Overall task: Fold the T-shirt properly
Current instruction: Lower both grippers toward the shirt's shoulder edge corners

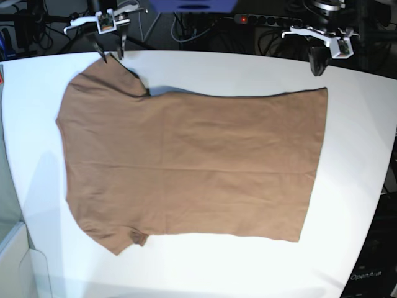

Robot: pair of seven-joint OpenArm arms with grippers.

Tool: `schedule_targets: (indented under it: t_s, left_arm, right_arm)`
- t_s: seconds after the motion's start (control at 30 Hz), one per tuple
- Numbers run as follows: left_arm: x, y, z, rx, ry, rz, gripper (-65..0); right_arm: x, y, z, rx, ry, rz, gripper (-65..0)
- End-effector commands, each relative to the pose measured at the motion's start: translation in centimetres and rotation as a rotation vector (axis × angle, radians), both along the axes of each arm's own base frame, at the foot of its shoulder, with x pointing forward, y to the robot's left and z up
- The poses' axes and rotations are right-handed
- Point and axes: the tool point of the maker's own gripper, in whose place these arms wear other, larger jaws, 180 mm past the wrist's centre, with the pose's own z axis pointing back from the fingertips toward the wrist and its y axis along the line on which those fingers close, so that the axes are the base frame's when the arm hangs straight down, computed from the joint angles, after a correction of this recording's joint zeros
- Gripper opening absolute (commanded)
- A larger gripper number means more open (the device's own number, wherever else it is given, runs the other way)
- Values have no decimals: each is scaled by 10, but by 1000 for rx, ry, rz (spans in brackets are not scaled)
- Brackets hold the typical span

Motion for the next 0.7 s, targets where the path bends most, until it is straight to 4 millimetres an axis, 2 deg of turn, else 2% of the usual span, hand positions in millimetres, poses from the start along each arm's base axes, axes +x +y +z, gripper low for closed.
schedule_targets:
  t_s: [0.0,0.2,0.47,0.67]
  left_arm:
    - [3,1,9,6,-35,-6,-638]
    - [3,1,9,7,-35,-7,-638]
    - [4,4,10,15,-39,0,-638]
    - [4,13,13,30,-46,19,-638]
  right_arm:
    - [2,-2,4,-10,-12,2,-435]
    - [10,-8,-7,-27,41,-23,-435]
    - [7,-4,-13,-44,71,-9,-435]
    - [-8,0,-45,-89,158,39,-437]
